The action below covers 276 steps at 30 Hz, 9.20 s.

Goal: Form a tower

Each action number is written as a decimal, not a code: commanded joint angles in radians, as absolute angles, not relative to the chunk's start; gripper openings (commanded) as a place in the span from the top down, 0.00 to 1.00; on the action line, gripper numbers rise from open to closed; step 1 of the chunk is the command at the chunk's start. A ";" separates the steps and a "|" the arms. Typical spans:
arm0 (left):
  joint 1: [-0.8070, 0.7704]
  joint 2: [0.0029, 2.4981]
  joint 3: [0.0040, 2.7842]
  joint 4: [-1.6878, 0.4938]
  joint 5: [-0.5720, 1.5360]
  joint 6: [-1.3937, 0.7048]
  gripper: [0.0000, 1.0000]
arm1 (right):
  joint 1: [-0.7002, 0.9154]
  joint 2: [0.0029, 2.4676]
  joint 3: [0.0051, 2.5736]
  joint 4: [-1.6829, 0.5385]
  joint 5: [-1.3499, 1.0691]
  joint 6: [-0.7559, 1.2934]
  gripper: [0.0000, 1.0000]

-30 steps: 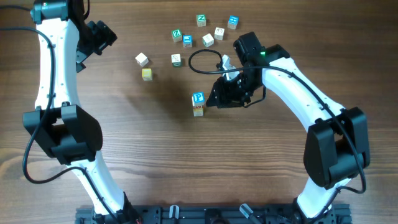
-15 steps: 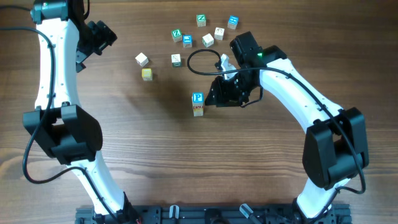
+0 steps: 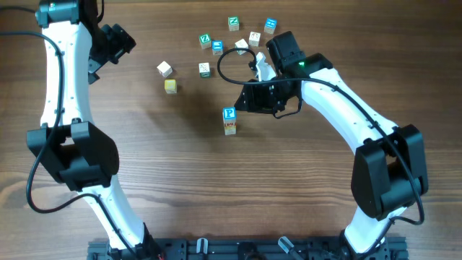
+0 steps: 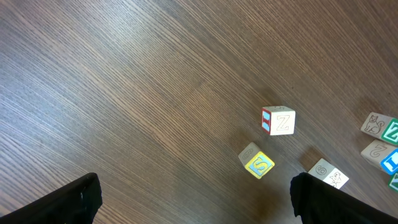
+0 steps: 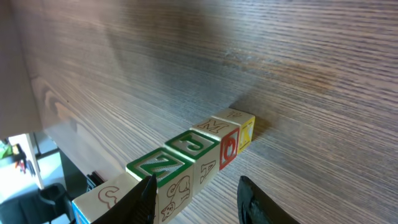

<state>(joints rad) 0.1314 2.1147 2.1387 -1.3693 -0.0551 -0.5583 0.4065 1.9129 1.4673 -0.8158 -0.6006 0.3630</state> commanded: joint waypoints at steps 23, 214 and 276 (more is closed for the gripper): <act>0.131 2.111 2.147 -1.370 -0.057 -0.554 0.00 | 0.379 1.761 1.174 -0.749 -1.009 0.124 0.96; -0.234 2.115 1.798 -1.468 0.680 -0.278 0.94 | -0.031 1.940 1.981 -1.134 -0.080 0.367 0.00; 0.002 2.115 1.799 -1.420 0.123 -0.449 0.95 | -0.027 1.940 1.981 -1.130 -0.249 0.549 0.64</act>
<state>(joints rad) -0.0013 2.1147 1.8053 -1.4315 0.2680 -0.3794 -0.0280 1.9396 1.9720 -1.0706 -0.2028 0.5205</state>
